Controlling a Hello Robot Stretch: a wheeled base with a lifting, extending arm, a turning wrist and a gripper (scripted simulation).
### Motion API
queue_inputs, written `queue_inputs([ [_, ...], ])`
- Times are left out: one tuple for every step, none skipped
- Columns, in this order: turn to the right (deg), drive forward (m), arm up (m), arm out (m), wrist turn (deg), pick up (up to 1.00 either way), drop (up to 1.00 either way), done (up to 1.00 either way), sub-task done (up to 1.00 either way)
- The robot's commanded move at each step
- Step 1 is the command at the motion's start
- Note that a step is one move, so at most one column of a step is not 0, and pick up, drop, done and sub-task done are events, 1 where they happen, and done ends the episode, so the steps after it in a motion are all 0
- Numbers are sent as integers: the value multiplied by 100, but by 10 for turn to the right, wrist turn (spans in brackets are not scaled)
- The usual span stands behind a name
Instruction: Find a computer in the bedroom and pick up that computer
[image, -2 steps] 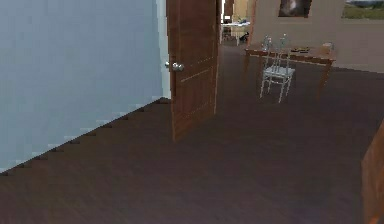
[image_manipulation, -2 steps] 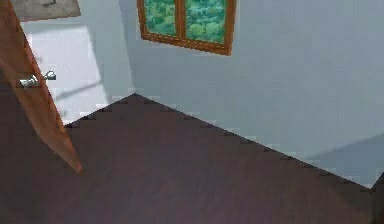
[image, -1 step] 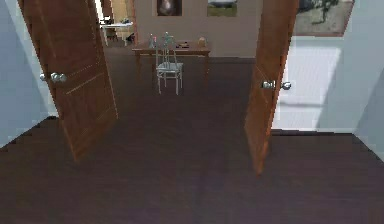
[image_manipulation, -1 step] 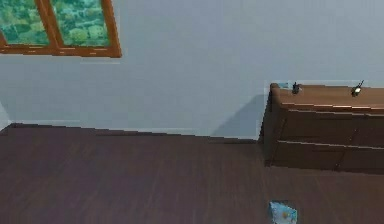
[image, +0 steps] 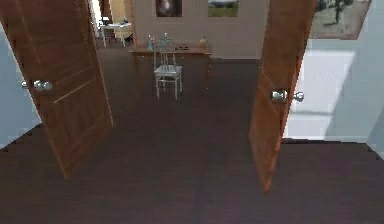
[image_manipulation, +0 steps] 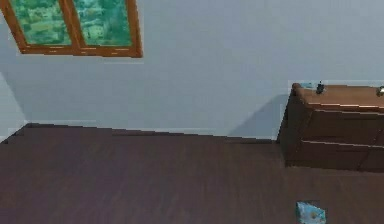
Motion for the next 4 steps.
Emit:
queue_inputs([
  [30, 0, 0, 0, 0, 0, 0, 0, 0],
  [0, 100, 0, 0, 0, 0, 0, 0, 0],
  [150, 0, 0, 0, 0, 0, 0, 0, 0],
  [0, 15, 0, 0, 0, 0, 0, 0, 0],
])
